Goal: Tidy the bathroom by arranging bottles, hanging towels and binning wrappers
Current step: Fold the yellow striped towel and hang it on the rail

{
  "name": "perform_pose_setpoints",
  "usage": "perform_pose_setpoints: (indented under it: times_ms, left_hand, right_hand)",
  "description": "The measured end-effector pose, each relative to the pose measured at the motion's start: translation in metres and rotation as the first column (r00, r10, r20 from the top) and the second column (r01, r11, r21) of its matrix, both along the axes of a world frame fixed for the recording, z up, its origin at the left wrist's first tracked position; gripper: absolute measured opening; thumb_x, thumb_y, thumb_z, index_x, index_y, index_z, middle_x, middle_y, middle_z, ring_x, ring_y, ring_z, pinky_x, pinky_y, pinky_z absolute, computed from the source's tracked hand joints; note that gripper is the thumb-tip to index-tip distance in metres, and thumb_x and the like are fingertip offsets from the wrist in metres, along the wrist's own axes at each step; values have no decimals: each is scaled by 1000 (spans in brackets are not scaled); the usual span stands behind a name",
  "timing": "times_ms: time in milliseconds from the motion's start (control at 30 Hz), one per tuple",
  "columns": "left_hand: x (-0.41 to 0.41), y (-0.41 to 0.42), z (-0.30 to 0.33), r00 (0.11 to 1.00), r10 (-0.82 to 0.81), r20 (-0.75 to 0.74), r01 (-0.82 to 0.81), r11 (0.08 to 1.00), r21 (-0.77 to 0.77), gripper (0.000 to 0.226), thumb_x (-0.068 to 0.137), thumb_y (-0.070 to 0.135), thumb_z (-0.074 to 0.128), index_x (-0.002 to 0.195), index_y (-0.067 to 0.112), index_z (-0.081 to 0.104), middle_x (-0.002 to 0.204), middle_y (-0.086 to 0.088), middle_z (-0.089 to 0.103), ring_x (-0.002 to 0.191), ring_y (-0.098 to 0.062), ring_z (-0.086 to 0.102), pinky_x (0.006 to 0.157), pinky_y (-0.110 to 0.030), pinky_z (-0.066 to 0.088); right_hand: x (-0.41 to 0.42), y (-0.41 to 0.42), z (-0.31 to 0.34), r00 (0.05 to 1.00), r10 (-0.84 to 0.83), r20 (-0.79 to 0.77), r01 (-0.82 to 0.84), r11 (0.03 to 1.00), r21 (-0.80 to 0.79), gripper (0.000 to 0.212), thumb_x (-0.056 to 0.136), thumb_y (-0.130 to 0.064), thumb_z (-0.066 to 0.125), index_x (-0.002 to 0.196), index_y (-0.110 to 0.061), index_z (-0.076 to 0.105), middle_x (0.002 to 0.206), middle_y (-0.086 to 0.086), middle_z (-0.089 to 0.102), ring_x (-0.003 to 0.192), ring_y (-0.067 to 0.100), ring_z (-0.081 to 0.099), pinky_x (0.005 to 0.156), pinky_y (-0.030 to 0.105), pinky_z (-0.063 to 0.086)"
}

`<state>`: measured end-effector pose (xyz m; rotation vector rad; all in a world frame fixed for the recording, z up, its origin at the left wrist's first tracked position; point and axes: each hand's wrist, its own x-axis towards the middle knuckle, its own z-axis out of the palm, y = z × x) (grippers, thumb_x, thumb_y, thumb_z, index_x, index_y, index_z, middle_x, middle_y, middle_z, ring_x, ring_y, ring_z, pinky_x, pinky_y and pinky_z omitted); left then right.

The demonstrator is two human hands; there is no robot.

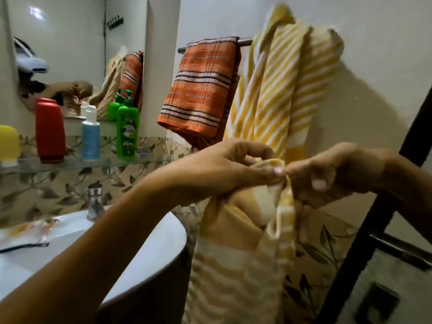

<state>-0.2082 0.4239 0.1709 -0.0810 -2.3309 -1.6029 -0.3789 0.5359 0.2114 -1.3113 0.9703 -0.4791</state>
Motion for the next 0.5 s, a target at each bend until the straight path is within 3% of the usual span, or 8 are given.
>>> perform_pose_setpoints:
  times_ms: [33,100,167,267,300,367,433,500]
  left_hand:
    - [1,4,-4,1000,-2,-13,2,1000,2,28,82,25,57,102,5,63,95,-6,70,82,-16,64,69,-20,54]
    - [3,13,-12,999,-6,-52,9,999,42,31,79,26,55,98,3,62,87,-5,67,78,-12,62,65,-18,51]
    - [5,21,-25,997,1,-83,7,995,102,18,83,23,53,90,9,62,80,2,66,74,-6,62,63,-14,50]
    - [6,30,-59,993,59,-98,-43,987,154,10,88,22,54,88,18,64,82,5,67,81,-8,64,72,-19,51]
    - [6,33,-75,991,100,-85,-86,984,157,10,88,22,55,90,17,63,85,3,67,84,-11,64,76,-22,52]
    - [7,38,-108,983,181,-32,-173,970,170,14,91,23,54,96,12,62,87,1,66,84,-12,63,76,-23,51]
    - [11,43,-141,966,253,41,-256,945,205,22,88,34,56,94,15,63,82,0,64,78,-13,60,67,-21,49]
    - [20,47,-170,951,289,108,-308,916,257,24,84,44,57,87,21,64,78,-4,59,73,-18,54,62,-21,43]
  right_hand:
    - [3,4,-4,999,-32,-30,31,999,-18,37,95,-19,48,116,11,51,104,18,66,100,26,65,90,37,51]
    - [10,10,-16,970,-137,-201,132,990,-39,36,83,-48,60,104,-20,71,94,1,72,87,11,68,77,25,56]
    - [21,20,-29,888,-295,-352,216,944,-248,43,66,-62,56,98,-39,71,94,-14,73,86,1,68,73,14,53]
    - [29,30,-65,854,-333,-401,228,930,-287,66,71,-57,38,110,-8,60,87,-22,69,79,-6,63,71,9,51]
    - [30,33,-83,844,-373,-385,274,917,-289,64,74,-52,33,108,-5,60,80,-20,67,73,-10,60,67,7,49]
    - [35,38,-117,822,-482,-304,418,872,-253,52,76,-52,36,97,-16,67,82,-16,68,71,-14,60,63,5,48]
    - [36,45,-145,818,-565,-109,547,823,-155,49,79,-58,48,91,-19,75,94,0,74,87,3,69,70,15,54]
    - [33,48,-167,779,-626,30,626,774,-101,50,75,-60,60,91,-15,76,97,14,73,87,21,71,69,25,58]
